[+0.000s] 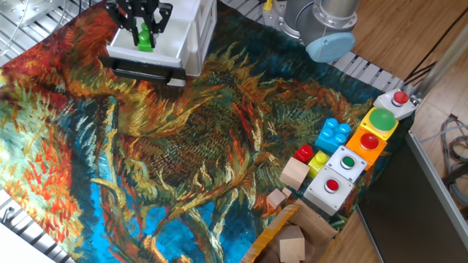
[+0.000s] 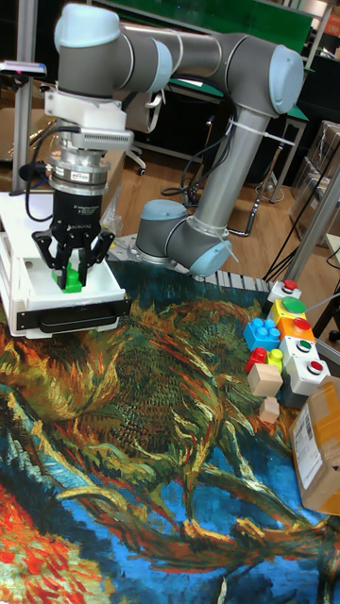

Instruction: Put things in the drawer

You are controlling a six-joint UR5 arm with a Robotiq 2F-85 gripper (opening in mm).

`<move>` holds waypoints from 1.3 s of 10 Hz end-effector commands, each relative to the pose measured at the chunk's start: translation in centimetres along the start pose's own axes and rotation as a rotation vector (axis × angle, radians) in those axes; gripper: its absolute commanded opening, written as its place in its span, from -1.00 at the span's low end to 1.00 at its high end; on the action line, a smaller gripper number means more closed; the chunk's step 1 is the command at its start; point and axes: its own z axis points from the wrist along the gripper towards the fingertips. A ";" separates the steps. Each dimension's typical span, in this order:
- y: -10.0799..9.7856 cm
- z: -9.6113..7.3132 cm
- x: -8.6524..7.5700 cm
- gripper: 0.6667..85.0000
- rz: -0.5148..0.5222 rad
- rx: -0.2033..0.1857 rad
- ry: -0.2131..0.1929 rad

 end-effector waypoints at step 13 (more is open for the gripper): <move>1.0 -5.0 -1.0 0.05 -0.112 -0.029 0.024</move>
